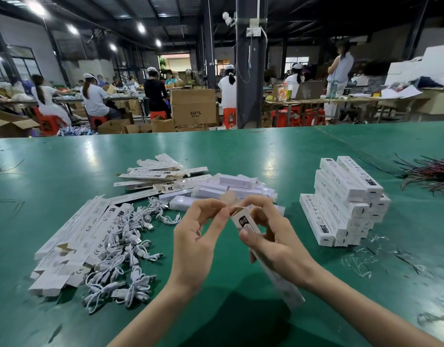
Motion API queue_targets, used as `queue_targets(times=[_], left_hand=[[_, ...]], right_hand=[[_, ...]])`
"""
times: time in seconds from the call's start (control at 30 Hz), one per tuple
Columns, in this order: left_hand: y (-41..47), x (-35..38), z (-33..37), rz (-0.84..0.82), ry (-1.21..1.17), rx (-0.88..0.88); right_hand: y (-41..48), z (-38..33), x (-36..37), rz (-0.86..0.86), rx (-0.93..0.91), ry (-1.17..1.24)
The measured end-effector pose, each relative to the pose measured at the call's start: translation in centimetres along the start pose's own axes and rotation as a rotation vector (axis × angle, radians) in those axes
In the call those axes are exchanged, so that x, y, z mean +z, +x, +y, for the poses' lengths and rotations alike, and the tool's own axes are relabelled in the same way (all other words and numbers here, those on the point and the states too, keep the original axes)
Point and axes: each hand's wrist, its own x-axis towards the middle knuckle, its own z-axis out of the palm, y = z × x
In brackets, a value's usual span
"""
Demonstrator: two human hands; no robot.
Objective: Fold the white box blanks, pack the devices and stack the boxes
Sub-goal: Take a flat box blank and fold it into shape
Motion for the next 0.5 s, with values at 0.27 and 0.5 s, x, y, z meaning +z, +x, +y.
queue_targets(times=[0.27,0.5], left_hand=[[1.3,-0.6,0.1,-0.076,-0.519,-0.698],[0.9,-0.7,0.1,-0.046,-0.270,-0.542]], right_hand=[[0.1,0.4,-0.7,-0.157,0.179,0.161],[0.3,0.6,-0.6,-0.183,0.237,0.080]])
